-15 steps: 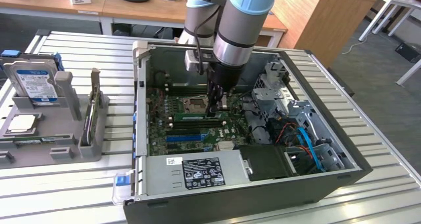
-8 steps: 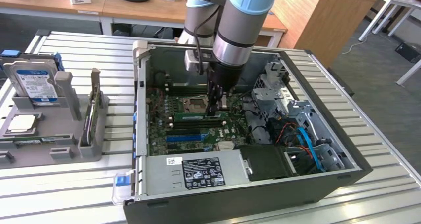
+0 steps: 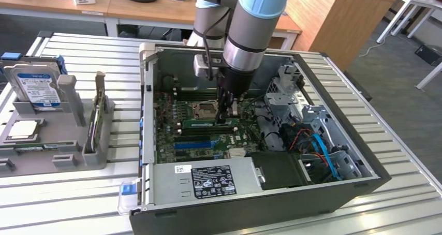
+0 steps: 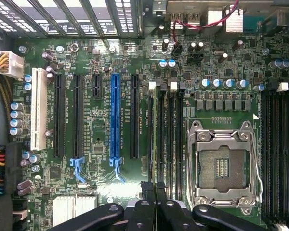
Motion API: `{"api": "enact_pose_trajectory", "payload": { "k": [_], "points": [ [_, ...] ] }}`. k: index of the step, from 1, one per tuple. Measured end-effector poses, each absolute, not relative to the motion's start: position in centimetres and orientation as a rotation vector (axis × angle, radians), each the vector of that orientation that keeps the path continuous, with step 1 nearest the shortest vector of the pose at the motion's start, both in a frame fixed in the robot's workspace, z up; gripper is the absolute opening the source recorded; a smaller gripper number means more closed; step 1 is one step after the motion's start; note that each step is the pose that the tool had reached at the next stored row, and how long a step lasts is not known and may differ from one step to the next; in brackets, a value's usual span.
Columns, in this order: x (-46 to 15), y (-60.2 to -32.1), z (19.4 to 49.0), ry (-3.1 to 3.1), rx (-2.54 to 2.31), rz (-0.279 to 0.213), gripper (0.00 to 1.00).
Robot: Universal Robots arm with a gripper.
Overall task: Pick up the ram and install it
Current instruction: 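Insert the ram into the slot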
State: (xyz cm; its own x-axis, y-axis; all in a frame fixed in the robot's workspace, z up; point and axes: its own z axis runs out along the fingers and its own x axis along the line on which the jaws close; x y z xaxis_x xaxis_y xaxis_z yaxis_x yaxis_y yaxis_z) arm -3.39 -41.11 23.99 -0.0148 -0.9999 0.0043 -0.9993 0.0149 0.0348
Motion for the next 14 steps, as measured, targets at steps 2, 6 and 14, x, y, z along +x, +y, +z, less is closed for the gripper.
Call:
{"api": "enact_pose_trajectory", "payload": {
  "k": [2, 6, 14],
  "points": [
    [-3.39, -41.10, 23.88, -2.218, 2.186, -0.034, 0.12],
    [-3.39, -41.10, 23.55, -2.218, 2.186, -0.034, 0.12],
    [-3.39, -41.11, 23.29, -2.218, 2.186, -0.034, 0.12]
  ]
}}
